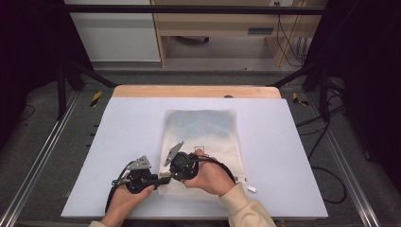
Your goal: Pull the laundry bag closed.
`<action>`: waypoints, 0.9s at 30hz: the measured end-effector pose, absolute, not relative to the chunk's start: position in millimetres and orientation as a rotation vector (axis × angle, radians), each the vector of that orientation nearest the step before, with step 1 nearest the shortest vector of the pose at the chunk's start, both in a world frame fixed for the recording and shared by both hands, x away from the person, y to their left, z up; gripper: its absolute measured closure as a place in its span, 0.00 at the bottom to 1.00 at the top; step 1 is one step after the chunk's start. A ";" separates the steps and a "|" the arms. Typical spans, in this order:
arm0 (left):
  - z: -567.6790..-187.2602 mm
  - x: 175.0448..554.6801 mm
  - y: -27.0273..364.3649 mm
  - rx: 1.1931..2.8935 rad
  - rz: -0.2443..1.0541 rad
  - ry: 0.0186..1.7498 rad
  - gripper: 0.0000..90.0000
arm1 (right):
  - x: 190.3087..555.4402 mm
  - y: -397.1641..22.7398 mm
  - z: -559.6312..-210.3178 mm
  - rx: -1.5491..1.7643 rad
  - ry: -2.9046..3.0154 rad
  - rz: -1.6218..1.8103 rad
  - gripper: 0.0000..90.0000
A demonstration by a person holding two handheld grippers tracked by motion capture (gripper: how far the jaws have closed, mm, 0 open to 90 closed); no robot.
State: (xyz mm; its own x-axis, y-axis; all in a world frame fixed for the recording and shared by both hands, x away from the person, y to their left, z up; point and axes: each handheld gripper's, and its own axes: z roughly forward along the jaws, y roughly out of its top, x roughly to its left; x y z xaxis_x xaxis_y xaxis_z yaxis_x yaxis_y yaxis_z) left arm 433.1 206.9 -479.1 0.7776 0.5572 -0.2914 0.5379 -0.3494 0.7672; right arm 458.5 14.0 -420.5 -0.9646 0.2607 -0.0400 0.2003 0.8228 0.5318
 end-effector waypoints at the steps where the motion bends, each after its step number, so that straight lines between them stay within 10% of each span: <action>1: -479.1 433.0 207.1 2.017 0.027 0.821 0.92 | 459.0 13.0 -420.1 0.362 2.893 0.821 0.91; 27: -477.8 431.2 205.6 2.017 0.025 0.802 0.92 | 458.7 7.1 -417.1 0.371 2.899 0.812 0.91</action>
